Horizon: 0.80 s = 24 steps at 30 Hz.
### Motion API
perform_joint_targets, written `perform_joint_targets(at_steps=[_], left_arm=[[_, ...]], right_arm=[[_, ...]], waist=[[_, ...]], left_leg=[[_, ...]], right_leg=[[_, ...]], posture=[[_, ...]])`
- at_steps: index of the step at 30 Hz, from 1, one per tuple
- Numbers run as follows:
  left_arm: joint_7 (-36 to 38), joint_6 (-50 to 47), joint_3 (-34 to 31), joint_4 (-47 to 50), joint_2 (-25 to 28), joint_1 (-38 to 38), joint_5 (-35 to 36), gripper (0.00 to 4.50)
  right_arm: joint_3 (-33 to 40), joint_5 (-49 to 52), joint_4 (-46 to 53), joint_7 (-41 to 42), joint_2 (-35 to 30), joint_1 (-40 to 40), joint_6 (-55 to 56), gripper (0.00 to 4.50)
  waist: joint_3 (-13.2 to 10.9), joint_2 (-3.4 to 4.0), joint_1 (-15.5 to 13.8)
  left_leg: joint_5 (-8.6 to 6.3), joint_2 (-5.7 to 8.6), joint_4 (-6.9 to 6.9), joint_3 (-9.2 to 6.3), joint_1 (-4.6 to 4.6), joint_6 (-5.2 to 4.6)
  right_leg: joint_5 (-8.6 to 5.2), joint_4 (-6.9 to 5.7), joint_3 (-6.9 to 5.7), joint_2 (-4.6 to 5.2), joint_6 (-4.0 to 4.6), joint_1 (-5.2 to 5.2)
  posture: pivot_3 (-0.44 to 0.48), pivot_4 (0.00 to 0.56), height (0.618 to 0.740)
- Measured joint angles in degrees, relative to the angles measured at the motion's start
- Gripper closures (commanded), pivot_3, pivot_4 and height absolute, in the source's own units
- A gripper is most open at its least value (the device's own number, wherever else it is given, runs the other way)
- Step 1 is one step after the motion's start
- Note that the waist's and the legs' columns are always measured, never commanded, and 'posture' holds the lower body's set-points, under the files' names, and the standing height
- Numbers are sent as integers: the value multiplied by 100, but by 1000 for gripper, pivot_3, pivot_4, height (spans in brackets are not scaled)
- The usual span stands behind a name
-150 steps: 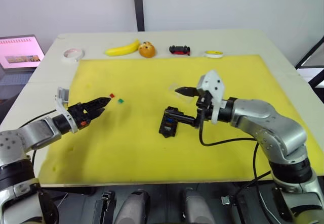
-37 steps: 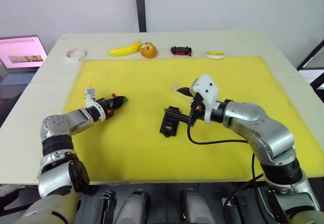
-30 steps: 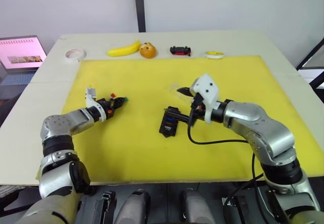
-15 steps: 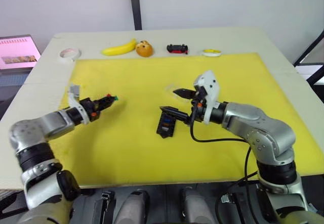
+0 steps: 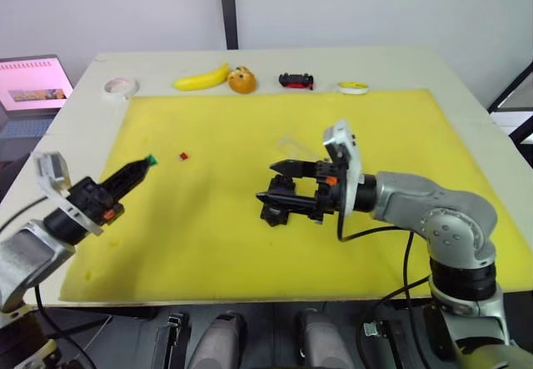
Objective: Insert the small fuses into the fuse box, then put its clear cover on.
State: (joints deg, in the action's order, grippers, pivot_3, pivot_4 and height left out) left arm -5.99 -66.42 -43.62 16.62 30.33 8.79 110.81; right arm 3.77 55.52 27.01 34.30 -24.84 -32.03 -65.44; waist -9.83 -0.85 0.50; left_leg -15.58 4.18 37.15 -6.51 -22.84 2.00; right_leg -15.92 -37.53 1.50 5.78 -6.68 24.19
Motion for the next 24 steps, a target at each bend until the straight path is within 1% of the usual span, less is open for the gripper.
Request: perform_joint_targets(at_steps=[3, 7, 11, 15, 18, 21, 23, 24], left_arm=[[149, 446, 516, 470, 25, -5, 110, 4461], [223, 850, 1254, 620, 17, 207, 111, 4461], [525, 875, 1852, 366, 73, 763, 113, 4461], [878, 686, 2151, -121, 147, 1051, 114, 4461], [950, 641, 2346, -314, 146, 1223, 113, 4461], [952, 648, 2481, -448, 81, 1367, 114, 4500], [947, 671, 2496, -511, -24, 1415, 114, 4500], [935, 684, 2497, -518, -79, 1421, 114, 4500]], right_arm=[[190, 444, -124, -343, 214, -119, -171, 0], [426, 1044, -339, -990, 546, -231, -303, 0], [581, 1605, -511, -1682, 769, -417, -288, 0], [596, 1895, -628, -2165, 839, -495, -202, 0], [578, 2000, -699, -2402, 924, -526, -83, 0], [551, 2112, -709, -2621, 980, -574, 19, 817], [517, 2183, -708, -2753, 1009, -620, 84, 1741], [494, 2196, -708, -2818, 1013, -623, 111, 1741]], waist=[[1, 1, 16], [1, 2, 20], [1, 2, 25], [1, 2, 42], [1, 2, 44], [1, 2, 43], [1, 2, 43], [1, 2, 43]], left_leg=[[5, -2, -3, 3, 1, 9], [7, -5, -4, 4, -1, 10], [7, -4, -4, 7, -1, 10], [8, -4, -4, 8, -2, 9], [8, -5, -2, 7, -3, 9], [8, -5, -2, 7, -3, 9], [8, -5, -2, 7, -3, 9], [8, -5, -2, 7, -4, 9]], right_leg=[[0, 1, 0, -9, 1, 3], [0, 1, -3, -16, 1, 6], [0, 0, -4, -23, 1, 6], [0, 0, -4, -26, 1, 8], [0, -1, -4, -26, 1, 10], [0, -1, -4, -26, 1, 10], [0, -1, -4, -25, 1, 10], [0, -1, -4, -25, 1, 10]], posture=[[0, 150, 740], [0, 150, 740], [0, 150, 740], [0, 150, 740], [0, 150, 740], [0, 150, 740], [0, 150, 740], [0, 150, 740]])
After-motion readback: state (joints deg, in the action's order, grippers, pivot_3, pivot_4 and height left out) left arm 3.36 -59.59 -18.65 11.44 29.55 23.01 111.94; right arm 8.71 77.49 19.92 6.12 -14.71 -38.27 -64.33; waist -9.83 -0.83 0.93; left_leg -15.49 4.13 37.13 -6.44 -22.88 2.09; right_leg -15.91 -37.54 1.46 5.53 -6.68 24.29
